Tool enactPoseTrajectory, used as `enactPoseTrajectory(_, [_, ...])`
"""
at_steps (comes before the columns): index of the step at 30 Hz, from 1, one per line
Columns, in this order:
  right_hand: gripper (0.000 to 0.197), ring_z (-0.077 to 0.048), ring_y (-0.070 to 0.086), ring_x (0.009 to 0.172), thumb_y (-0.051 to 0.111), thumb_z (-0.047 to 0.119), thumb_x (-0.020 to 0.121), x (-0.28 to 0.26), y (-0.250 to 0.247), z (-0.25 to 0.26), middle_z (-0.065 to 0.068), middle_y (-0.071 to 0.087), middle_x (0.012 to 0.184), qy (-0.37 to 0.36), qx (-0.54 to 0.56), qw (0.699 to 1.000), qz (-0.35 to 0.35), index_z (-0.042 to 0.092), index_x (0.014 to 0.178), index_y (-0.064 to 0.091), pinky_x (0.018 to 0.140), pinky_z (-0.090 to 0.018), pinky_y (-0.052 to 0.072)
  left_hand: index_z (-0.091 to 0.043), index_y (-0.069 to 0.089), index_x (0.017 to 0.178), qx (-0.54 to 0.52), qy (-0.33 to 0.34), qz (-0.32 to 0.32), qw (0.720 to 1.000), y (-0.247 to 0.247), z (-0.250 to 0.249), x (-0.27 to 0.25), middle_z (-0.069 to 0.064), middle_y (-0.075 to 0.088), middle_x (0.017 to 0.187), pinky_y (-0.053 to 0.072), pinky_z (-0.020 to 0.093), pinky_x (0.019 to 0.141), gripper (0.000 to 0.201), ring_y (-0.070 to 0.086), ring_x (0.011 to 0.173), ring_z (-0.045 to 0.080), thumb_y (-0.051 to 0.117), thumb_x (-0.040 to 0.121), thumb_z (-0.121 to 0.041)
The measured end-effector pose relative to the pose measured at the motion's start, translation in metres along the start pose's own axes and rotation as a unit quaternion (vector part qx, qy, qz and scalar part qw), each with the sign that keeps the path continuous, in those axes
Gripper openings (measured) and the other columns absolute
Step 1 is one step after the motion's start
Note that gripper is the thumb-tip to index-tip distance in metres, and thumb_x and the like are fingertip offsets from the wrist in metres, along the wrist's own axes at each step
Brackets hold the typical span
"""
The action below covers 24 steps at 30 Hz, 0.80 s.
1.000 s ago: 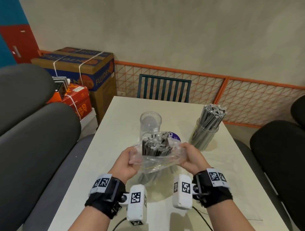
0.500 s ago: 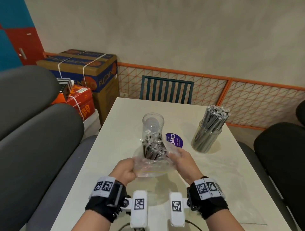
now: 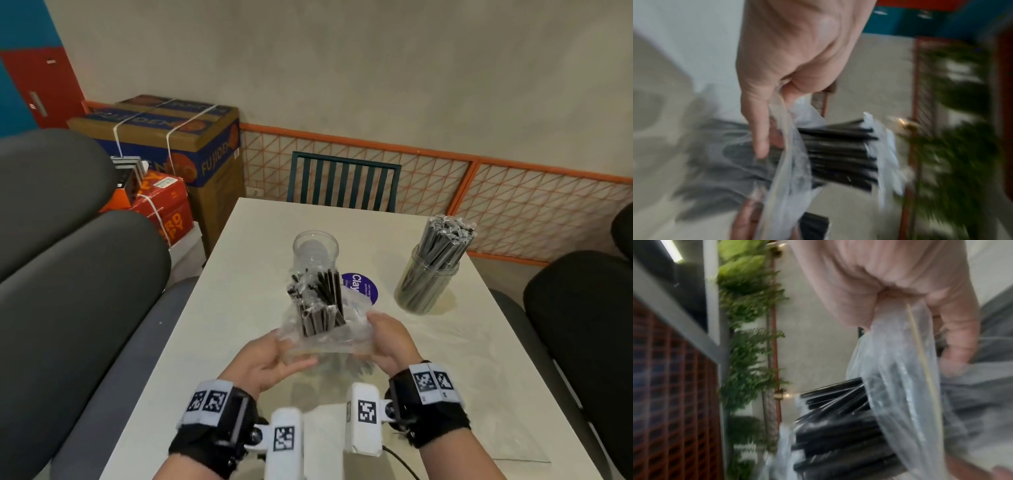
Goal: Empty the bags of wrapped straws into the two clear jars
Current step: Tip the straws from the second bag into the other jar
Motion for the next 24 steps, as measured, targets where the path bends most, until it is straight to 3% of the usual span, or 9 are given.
enactPoseTrajectory(4, [0.027, -0.048, 0.059, 0.103, 0.04, 0.019, 0.093, -0.004, 0.005, -0.005, -0.037, 0.062, 0.107, 0.105, 0.167, 0.977, 0.082, -0.002, 0.094, 0.057, 0.083, -0.064, 0.048, -0.001, 0.049, 0.098, -0.105, 0.016, 0.041, 0.994, -0.004, 0.002, 0.004, 0.031, 0.054, 0.122, 0.049, 0.064, 0.058, 0.02, 0.063, 0.079, 0.046, 0.029, 0.093, 0.001])
enactPoseTrajectory(7, [0.044, -0.038, 0.064, 0.082, 0.038, 0.043, 0.091, -0.007, -0.002, -0.001, -0.026, 0.071, 0.078, 0.13, 0.186, 0.965, 0.131, 0.005, 0.092, 0.06, 0.06, -0.048, 0.056, -0.004, 0.064, 0.091, -0.025, 0.01, 0.063, 0.998, 0.0, 0.0, 0.002, 0.028, 0.069, 0.097, 0.049, 0.066, 0.069, 0.033, 0.068, 0.083, 0.043, 0.04, 0.09, -0.027])
enactPoseTrajectory(10, [0.051, -0.035, 0.068, 0.077, 0.045, 0.056, 0.086, -0.01, -0.007, 0.003, -0.019, 0.074, 0.081, 0.131, 0.159, 0.965, 0.166, 0.011, 0.095, 0.066, 0.058, -0.043, 0.058, -0.014, 0.068, 0.106, 0.093, -0.018, 0.074, 0.993, 0.011, -0.004, 0.001, 0.021, 0.07, 0.107, 0.053, 0.06, 0.075, 0.046, 0.067, 0.097, 0.04, 0.048, 0.088, -0.051])
enactPoseTrajectory(14, [0.044, -0.034, 0.07, 0.076, 0.064, 0.043, 0.082, -0.002, -0.009, -0.003, -0.018, 0.071, 0.096, 0.089, 0.093, 0.985, 0.116, 0.006, 0.106, 0.062, 0.063, -0.048, 0.058, 0.001, 0.053, 0.123, 0.097, 0.055, -0.001, 0.994, 0.024, -0.004, 0.003, 0.017, 0.072, 0.069, 0.058, 0.042, 0.048, 0.033, 0.072, 0.065, 0.032, 0.043, 0.098, -0.018])
enactPoseTrajectory(17, [0.018, -0.035, 0.062, 0.073, 0.057, 0.014, 0.087, 0.002, -0.013, -0.002, -0.02, 0.066, 0.091, 0.063, 0.134, 0.984, 0.101, 0.001, 0.099, 0.058, 0.047, -0.037, 0.055, -0.001, 0.058, 0.096, 0.124, 0.089, -0.078, 0.985, 0.029, -0.006, 0.007, 0.007, 0.06, 0.044, 0.055, 0.03, 0.046, 0.018, 0.068, 0.052, 0.026, 0.041, 0.096, -0.007])
enactPoseTrajectory(19, [0.01, -0.031, 0.06, 0.063, 0.046, 0.003, 0.09, -0.001, -0.017, 0.005, -0.015, 0.067, 0.073, 0.034, 0.139, 0.984, 0.103, 0.001, 0.085, 0.054, 0.041, -0.032, 0.052, -0.005, 0.055, 0.087, 0.109, 0.082, -0.094, 0.986, 0.033, -0.007, 0.01, 0.008, 0.056, 0.059, 0.055, 0.032, 0.047, 0.013, 0.059, 0.039, 0.019, 0.045, 0.094, -0.009])
enactPoseTrajectory(21, [0.016, -0.02, 0.06, 0.05, 0.044, -0.003, 0.089, -0.009, -0.021, 0.018, -0.004, 0.063, 0.052, -0.012, 0.126, 0.984, 0.123, 0.004, 0.075, 0.049, 0.045, -0.031, 0.053, -0.004, 0.056, 0.097, 0.061, 0.077, -0.046, 0.994, 0.043, -0.01, 0.006, 0.015, 0.059, 0.08, 0.056, 0.037, 0.043, 0.015, 0.065, 0.047, 0.024, 0.048, 0.095, -0.016])
enactPoseTrajectory(22, [0.018, -0.014, 0.059, 0.045, 0.045, -0.004, 0.088, -0.014, -0.024, 0.028, -0.002, 0.06, 0.049, -0.041, 0.123, 0.982, 0.137, 0.004, 0.072, 0.048, 0.045, -0.029, 0.052, -0.004, 0.058, 0.105, 0.035, 0.073, -0.005, 0.997, 0.048, -0.013, 0.003, 0.016, 0.063, 0.088, 0.058, 0.043, 0.048, 0.023, 0.069, 0.059, 0.028, 0.051, 0.094, -0.024])
enactPoseTrajectory(24, [0.019, -0.01, 0.059, 0.044, 0.047, -0.001, 0.09, -0.029, -0.029, 0.052, -0.004, 0.06, 0.055, -0.103, 0.125, 0.972, 0.171, 0.003, 0.071, 0.052, 0.043, -0.022, 0.051, -0.007, 0.058, 0.121, 0.03, 0.047, 0.07, 0.996, 0.058, -0.023, -0.003, 0.016, 0.066, 0.103, 0.056, 0.05, 0.078, 0.048, 0.065, 0.09, 0.031, 0.058, 0.087, -0.042])
Point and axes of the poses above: each hand's wrist, its own x-axis towards the middle knuckle, its own y-axis out of the palm, z = x × y, the point moved 1 cm from there along x, towards the middle knuckle
